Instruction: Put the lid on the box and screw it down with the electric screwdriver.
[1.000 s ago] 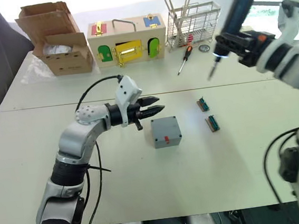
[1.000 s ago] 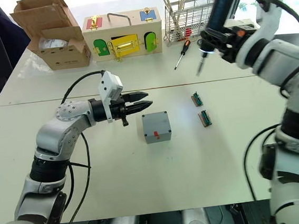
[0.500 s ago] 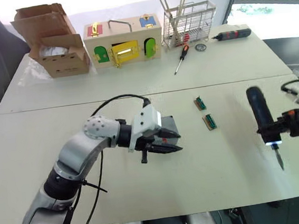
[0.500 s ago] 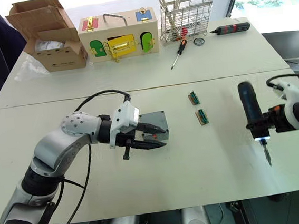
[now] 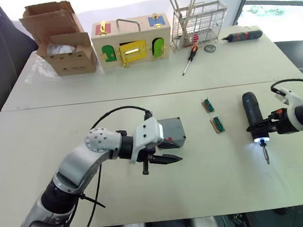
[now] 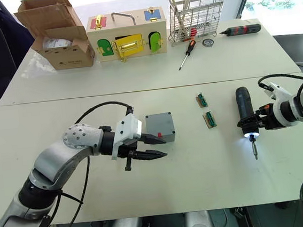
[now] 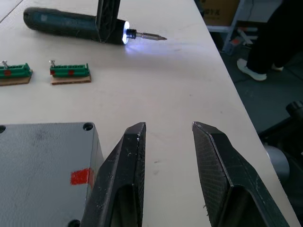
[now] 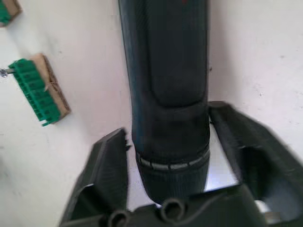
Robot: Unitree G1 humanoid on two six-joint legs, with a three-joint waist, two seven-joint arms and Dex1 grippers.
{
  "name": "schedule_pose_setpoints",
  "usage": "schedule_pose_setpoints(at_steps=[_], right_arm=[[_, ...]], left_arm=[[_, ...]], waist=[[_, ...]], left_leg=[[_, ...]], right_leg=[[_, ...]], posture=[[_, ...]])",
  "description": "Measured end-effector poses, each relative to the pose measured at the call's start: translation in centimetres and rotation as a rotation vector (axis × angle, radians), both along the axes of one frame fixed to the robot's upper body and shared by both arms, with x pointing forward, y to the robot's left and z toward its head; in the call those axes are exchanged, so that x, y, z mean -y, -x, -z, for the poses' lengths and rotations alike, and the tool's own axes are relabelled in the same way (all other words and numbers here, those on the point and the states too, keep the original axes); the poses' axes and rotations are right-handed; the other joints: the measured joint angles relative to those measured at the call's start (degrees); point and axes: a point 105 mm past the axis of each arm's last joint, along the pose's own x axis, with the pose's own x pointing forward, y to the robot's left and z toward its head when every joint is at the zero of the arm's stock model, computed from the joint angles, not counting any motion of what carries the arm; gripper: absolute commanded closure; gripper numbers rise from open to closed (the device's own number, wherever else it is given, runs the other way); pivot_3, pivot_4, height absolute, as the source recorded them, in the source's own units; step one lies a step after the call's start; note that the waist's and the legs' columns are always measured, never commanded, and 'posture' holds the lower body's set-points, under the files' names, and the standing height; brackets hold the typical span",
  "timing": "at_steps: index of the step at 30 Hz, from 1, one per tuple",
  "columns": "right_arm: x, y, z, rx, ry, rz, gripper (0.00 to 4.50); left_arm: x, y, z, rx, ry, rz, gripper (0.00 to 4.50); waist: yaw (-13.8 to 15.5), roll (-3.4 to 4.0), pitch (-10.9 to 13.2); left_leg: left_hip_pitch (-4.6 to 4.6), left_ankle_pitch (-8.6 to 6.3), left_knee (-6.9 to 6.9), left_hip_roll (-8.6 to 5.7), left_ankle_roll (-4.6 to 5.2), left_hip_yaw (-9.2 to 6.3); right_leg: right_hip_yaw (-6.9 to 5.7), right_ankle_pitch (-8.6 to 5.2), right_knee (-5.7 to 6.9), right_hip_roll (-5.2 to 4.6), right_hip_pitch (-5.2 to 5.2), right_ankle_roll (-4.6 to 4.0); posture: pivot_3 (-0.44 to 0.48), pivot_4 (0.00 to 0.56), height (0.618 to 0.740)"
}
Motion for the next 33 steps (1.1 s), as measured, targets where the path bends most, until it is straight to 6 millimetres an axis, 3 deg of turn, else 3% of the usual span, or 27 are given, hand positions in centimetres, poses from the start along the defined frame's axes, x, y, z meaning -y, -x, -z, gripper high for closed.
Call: schedule_pose_setpoints(at_steps=[1,6,8,11,13,15,16,18,20,22,27,33], right_arm=[[0.1,-0.1,0.0,0.005,0.008,0.001,0.06],[0.9,-0.6,-0.1,0.029,0.054,0.028,0.02],[1.1,-1.1,-1.0,0.063,0.047,0.056,0.02],[0.8,-2.2,-4.0,0.211,0.055,0.041,0.02],[-0.1,-3.2,-7.6,0.410,0.081,-0.012,0.02],[-2.4,-3.2,-10.9,0.609,0.082,-0.128,0.02],[-3.7,-2.7,-11.1,0.663,0.086,-0.202,0.02],[-7.1,-1.5,-9.7,0.711,0.052,-0.386,0.02],[-11.3,0.5,-6.1,0.671,-0.070,-0.551,0.02],[-13.7,1.7,-3.7,0.639,-0.136,-0.622,0.02],[-14.0,1.8,-1.3,0.692,-0.045,-0.665,0.02],[-15.5,1.9,1.0,0.682,-0.045,-0.710,0.02]], left_arm=[[0.0,0.0,0.1,-0.003,-0.001,-0.002,2.97],[0.0,-0.2,0.1,0.000,0.000,-0.019,2.97],[-0.1,-0.3,0.0,0.003,0.001,-0.027,2.97],[-0.6,-1.0,-0.5,0.021,0.016,-0.073,2.97],[-1.6,-2.4,-1.3,0.028,0.045,-0.153,2.97],[-2.8,-4.1,-2.2,0.034,0.062,-0.245,2.97],[-3.3,-4.5,-2.4,0.037,0.057,-0.271,2.97],[-4.5,-5.1,-2.3,0.035,0.025,-0.309,2.97],[-6.2,-5.6,-1.4,0.023,-0.055,-0.337,2.97],[-7.5,-5.9,-0.5,0.020,-0.124,-0.358,2.97],[-8.5,-5.9,2.7,-0.053,-0.197,-0.382,2.97],[-6.9,-5.9,3.4,-0.058,-0.168,-0.352,2.97]], waist=[[0.04,0.00,0.00],[0.13,0.00,0.00],[0.05,0.01,0.00],[0.09,0.02,0.01],[0.08,0.03,0.01],[0.08,-0.02,-0.01],[0.13,-0.12,-0.04],[0.13,-0.25,-0.06],[0.05,-0.25,-0.03],[0.02,-0.20,-0.02],[0.24,-0.24,-0.01],[0.06,-0.26,-0.01]], left_leg=[[0.00,-0.03,0.14,0.00,0.05,-0.04],[0.00,-0.20,0.52,-0.09,0.31,-0.06],[0.00,-0.21,0.51,-0.12,0.33,-0.04],[0.00,-0.21,0.47,-0.09,0.33,-0.07],[-0.01,-0.20,0.47,-0.05,0.31,-0.08],[0.00,-0.20,0.46,0.01,0.31,-0.17],[0.01,-0.21,0.42,0.03,0.32,-0.21],[0.02,-0.23,0.42,0.06,0.34,-0.26],[0.02,-0.22,0.46,0.01,0.33,-0.21],[0.02,-0.21,0.53,-0.03,0.31,-0.17],[0.04,-0.22,0.60,-0.16,0.33,-0.20],[0.07,-0.21,0.55,-0.08,0.31,-0.23]], right_leg=[[-0.03,0.01,0.01,0.01,0.08,0.01],[-0.05,0.01,-0.09,-0.04,0.38,0.02],[-0.01,0.02,-0.10,-0.06,0.36,0.03],[-0.05,0.02,-0.06,-0.06,0.30,0.04],[-0.06,0.03,0.00,-0.03,0.25,0.05],[-0.14,0.03,0.00,0.04,0.29,0.06],[-0.19,0.03,-0.02,0.06,0.32,0.06],[-0.24,0.03,-0.03,0.08,0.38,0.07],[-0.18,0.03,0.01,0.04,0.36,0.08],[-0.14,0.04,0.05,0.01,0.36,0.09],[-0.12,0.04,-0.07,-0.06,0.51,0.09],[-0.15,0.04,-0.01,-0.02,0.45,0.10]], posture=[[0.000,0.150,0.730],[0.000,0.150,0.730],[0.000,0.150,0.730],[0.000,0.150,0.730],[0.000,0.150,0.730],[0.000,0.150,0.730],[0.000,0.150,0.730],[0.000,0.150,0.730],[0.000,0.150,0.730],[0.000,0.150,0.730],[0.000,0.150,0.730],[0.000,0.150,0.730]])
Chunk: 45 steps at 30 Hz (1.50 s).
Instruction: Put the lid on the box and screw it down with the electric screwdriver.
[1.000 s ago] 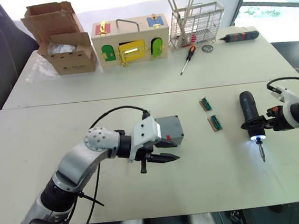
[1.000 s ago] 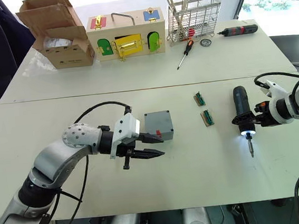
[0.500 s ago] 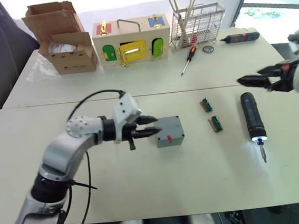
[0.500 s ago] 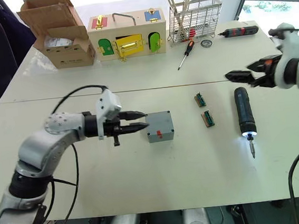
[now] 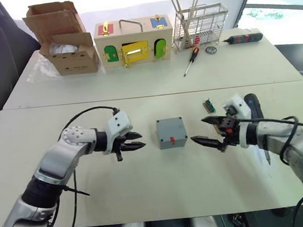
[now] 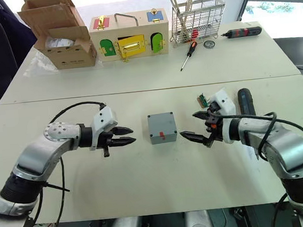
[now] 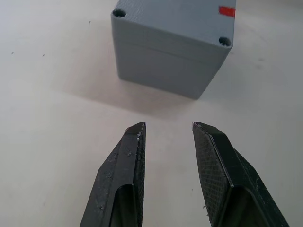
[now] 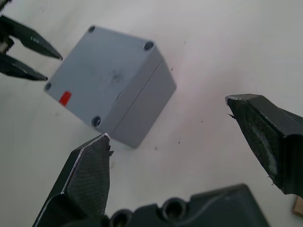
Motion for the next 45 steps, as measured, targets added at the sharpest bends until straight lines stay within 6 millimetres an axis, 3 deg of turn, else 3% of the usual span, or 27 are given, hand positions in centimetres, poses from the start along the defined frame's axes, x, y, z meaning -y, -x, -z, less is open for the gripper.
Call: schedule_pose_setpoints(at_steps=[5,14,21,26,31,35,40,45], right_arm=[[-2.1,0.9,1.6,-0.050,-0.029,-0.076,0.02],[-3.4,1.9,2.5,-0.116,-0.063,-0.125,0.02],[-5.2,4.2,2.7,-0.204,-0.128,-0.191,0.02],[-4.4,4.3,2.1,-0.166,-0.071,-0.200,0.02],[-1.3,2.9,1.3,-0.080,0.105,-0.185,0.02],[-0.5,1.2,1.6,-0.017,0.177,-0.194,0.02],[-1.7,0.5,2.7,-0.001,0.158,-0.252,0.02],[-3.2,0.6,2.7,0.039,0.131,-0.321,0.02]], left_arm=[[1.3,-0.9,1.2,-0.012,0.007,-0.006,2.97],[3.4,-2.9,2.7,0.020,0.018,-0.021,2.97],[4.0,-4.6,1.7,0.096,0.042,-0.062,2.97],[3.7,-4.8,2.5,0.135,-0.022,-0.045,2.97],[1.5,-3.9,2.4,0.157,-0.095,-0.006,2.97],[0.3,-2.1,2.5,0.135,-0.130,0.011,2.97],[0.6,-0.3,2.9,0.098,-0.117,0.023,2.97],[2.1,-0.2,3.1,0.075,-0.070,0.017,2.97]], waist=[[0.10,0.00,0.00],[0.05,-0.04,-0.02],[0.09,-0.04,-0.02],[0.10,-0.04,-0.03],[-0.57,-0.04,-0.04],[-1.15,-0.04,-0.05],[-1.00,-0.05,-0.06],[0.10,-0.05,-0.06]], left_leg=[[0.01,0.01,0.01,-0.02,-0.02,0.00],[0.01,0.01,0.04,-0.08,-0.01,-0.01],[0.01,0.01,0.03,-0.07,-0.02,-0.03],[0.01,0.01,0.04,-0.14,-0.02,-0.03],[0.07,0.00,-0.04,-0.07,0.00,0.00],[0.07,0.00,-0.08,0.06,0.00,-0.02],[0.07,0.00,-0.02,0.01,0.00,-0.03],[0.07,0.00,0.03,-0.02,0.00,-0.02]], right_leg=[[0.00,0.00,0.00,0.00,0.02,0.00],[-0.01,0.00,0.01,-0.01,0.03,0.01],[-0.02,0.01,0.01,-0.01,0.03,0.02],[-0.02,0.02,0.01,-0.02,0.03,0.03],[-0.01,0.02,0.01,0.01,0.02,0.03],[-0.03,0.01,0.02,0.04,0.02,0.03],[-0.02,0.01,0.01,0.00,0.07,0.03],[-0.02,0.01,0.00,0.00,0.11,0.03]], posture=[[0.000,0.150,0.730],[0.000,0.150,0.730],[0.000,0.150,0.730],[0.000,0.150,0.730],[0.000,0.150,0.730],[0.000,0.150,0.730],[0.000,0.150,0.730],[0.000,0.150,0.730]])
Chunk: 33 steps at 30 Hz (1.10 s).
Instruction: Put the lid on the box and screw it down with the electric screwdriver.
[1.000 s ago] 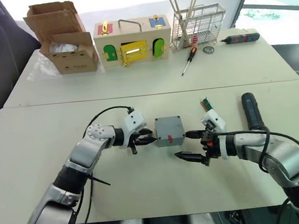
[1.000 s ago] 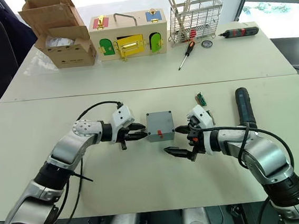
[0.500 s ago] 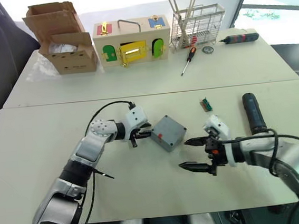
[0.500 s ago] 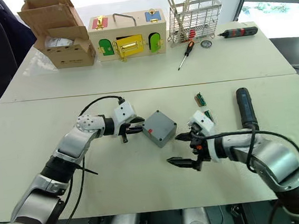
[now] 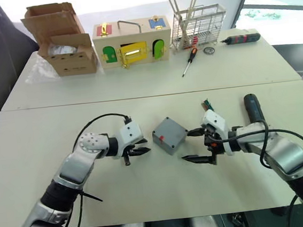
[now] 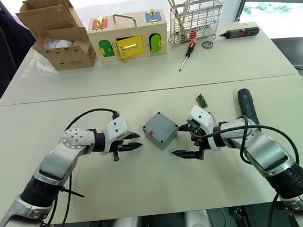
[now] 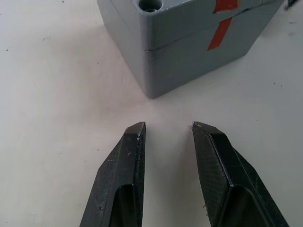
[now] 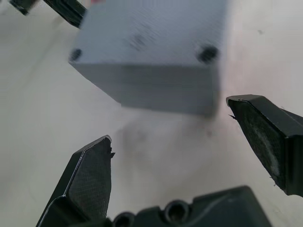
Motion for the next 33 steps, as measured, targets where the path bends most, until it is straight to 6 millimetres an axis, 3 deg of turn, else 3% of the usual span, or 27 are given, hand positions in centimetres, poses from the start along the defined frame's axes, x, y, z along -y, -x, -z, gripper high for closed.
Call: schedule_pose_setpoints(at_steps=[7,16,19,23,29,33], right_arm=[[-0.6,1.3,0.7,-0.042,0.001,-0.036,0.02],[-0.7,1.2,1.1,-0.024,-0.004,0.012,0.02],[0.0,0.7,0.3,0.009,-0.008,0.055,0.02],[1.1,0.1,-2.6,0.077,-0.058,0.116,0.02],[0.8,1.7,-1.2,-0.008,-0.038,0.092,0.02],[2.3,1.6,-2.2,0.018,-0.045,0.154,0.02]], left_arm=[[0.6,-0.6,0.1,0.009,0.008,-0.018,2.97],[0.6,-0.8,0.1,0.019,0.009,-0.014,2.97],[0.5,-0.9,0.1,0.020,0.012,-0.020,2.97],[-0.4,-2.2,-0.5,0.033,0.025,-0.091,2.97],[0.0,-2.6,-0.4,0.040,0.029,-0.092,2.97],[-0.4,-2.6,-0.4,0.043,0.028,-0.098,2.97]], waist=[[0.04,-0.02,-0.02],[0.06,-0.03,-0.04],[0.06,-0.02,-0.04],[0.00,-0.03,-0.04],[0.03,-0.03,-0.03],[-0.02,-0.03,-0.03]], left_leg=[[0.08,0.01,0.03,-0.03,-0.02,-0.03],[0.13,0.01,0.03,-0.03,-0.02,-0.04],[0.12,0.01,0.03,-0.03,-0.02,-0.04],[0.12,0.01,-0.01,0.00,-0.02,-0.06],[0.09,0.01,0.00,-0.05,-0.01,-0.02],[0.09,0.00,0.01,-0.03,-0.01,-0.03]], right_leg=[[0.00,0.00,0.01,-0.01,0.11,0.00],[0.00,0.00,0.01,-0.01,0.14,0.00],[0.00,0.00,0.01,-0.01,0.14,0.00],[-0.01,0.00,0.02,0.01,0.12,0.00],[0.00,0.00,0.00,-0.02,0.11,0.00],[0.00,0.00,0.00,-0.01,0.11,0.00]], posture=[[0.000,0.150,0.730],[0.000,0.150,0.730],[0.000,0.150,0.730],[0.000,0.150,0.730],[0.000,0.150,0.730],[0.000,0.150,0.730]])
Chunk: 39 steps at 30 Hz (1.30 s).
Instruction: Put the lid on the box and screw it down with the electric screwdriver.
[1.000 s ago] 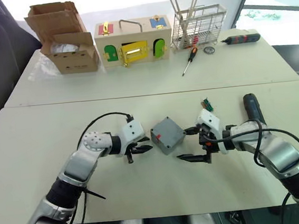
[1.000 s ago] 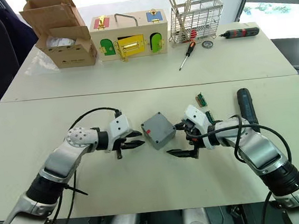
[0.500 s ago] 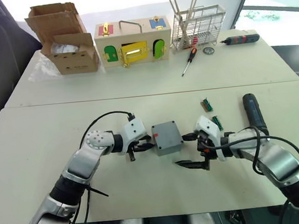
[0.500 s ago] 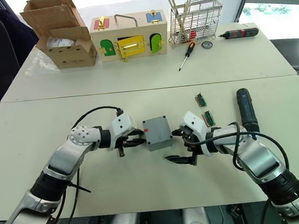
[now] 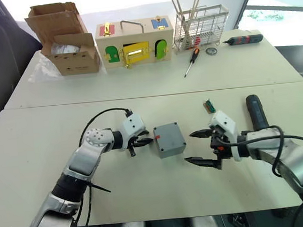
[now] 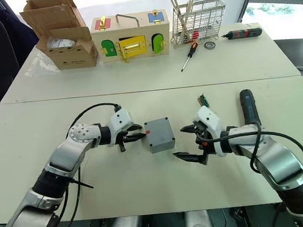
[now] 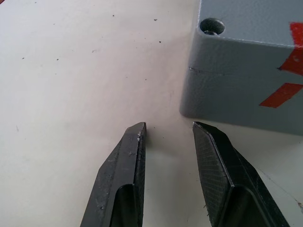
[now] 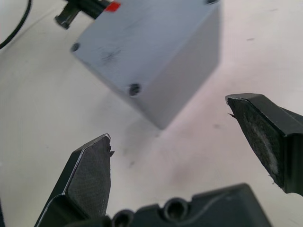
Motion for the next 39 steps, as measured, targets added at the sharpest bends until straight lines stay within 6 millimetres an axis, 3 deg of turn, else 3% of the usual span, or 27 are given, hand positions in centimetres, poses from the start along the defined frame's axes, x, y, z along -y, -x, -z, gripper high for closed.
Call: schedule_pose_setpoints(at_steps=[4,10,18,24,27,29,34,39], right_arm=[[0.4,0.1,-0.1,-0.012,-0.030,0.026,0.02],[-2.6,1.4,2.1,-0.103,-0.096,-0.050,0.02],[-2.5,1.6,2.4,-0.104,-0.086,-0.043,0.02],[-0.2,1.2,1.1,-0.149,-0.093,0.046,0.02],[1.5,1.0,-1.7,-0.123,-0.218,0.159,0.02],[2.3,1.2,-2.3,-0.119,-0.272,0.224,0.02],[3.7,1.0,-2.4,-0.125,-0.336,0.342,0.02],[5.1,-0.6,-2.6,-0.017,-0.312,0.433,0.02]], left_arm=[[-1.0,-0.2,-0.2,0.002,-0.007,-0.020,2.97],[0.6,0.0,0.2,-0.017,0.040,-0.004,2.97],[1.2,-0.7,0.1,-0.013,0.052,-0.016,2.97],[0.1,-0.6,-0.2,0.000,0.014,-0.010,2.97],[-1.8,-0.6,-1.8,0.027,0.000,-0.024,2.97],[-2.4,-0.4,-3.5,0.034,0.052,-0.033,2.97],[-1.5,0.8,-6.5,0.032,0.154,0.027,2.97],[0.1,1.7,-7.4,0.019,0.201,0.091,2.97]], waist=[[-0.04,0.00,0.00],[0.07,0.00,0.00],[0.00,-0.01,0.00],[-0.03,-0.02,0.01],[0.00,-0.02,0.01],[0.19,-0.02,0.00],[0.01,-0.02,0.00],[0.00,-0.02,0.00]], left_leg=[[0.01,0.00,-0.04,0.03,0.00,0.00],[-0.02,0.00,0.01,-0.03,0.00,0.00],[-0.01,0.00,0.01,-0.04,0.00,-0.01],[-0.02,0.00,0.01,-0.01,0.00,-0.01],[-0.01,0.00,-0.04,0.06,-0.01,-0.06],[-0.02,0.00,-0.05,0.05,-0.01,-0.10],[-0.02,0.00,0.01,-0.01,0.00,-0.04],[-0.01,0.00,-0.01,-0.01,-0.01,-0.03]], right_leg=[[-0.01,0.00,0.00,0.02,-0.01,0.00],[0.00,0.00,0.00,-0.01,0.00,0.00],[0.00,0.00,0.00,-0.01,0.00,0.00],[0.00,0.00,0.00,-0.01,-0.01,0.00],[-0.01,0.00,0.00,0.01,-0.03,0.00],[-0.03,0.00,0.00,0.01,0.00,0.00],[0.03,0.00,0.01,-0.01,0.01,0.00],[0.02,0.00,0.01,0.00,0.01,0.00]], posture=[[0.000,0.150,0.730],[0.000,0.150,0.730],[0.000,0.150,0.730],[0.000,0.150,0.730],[0.000,0.150,0.730],[0.000,0.150,0.730],[0.000,0.150,0.730],[0.000,0.150,0.730]])
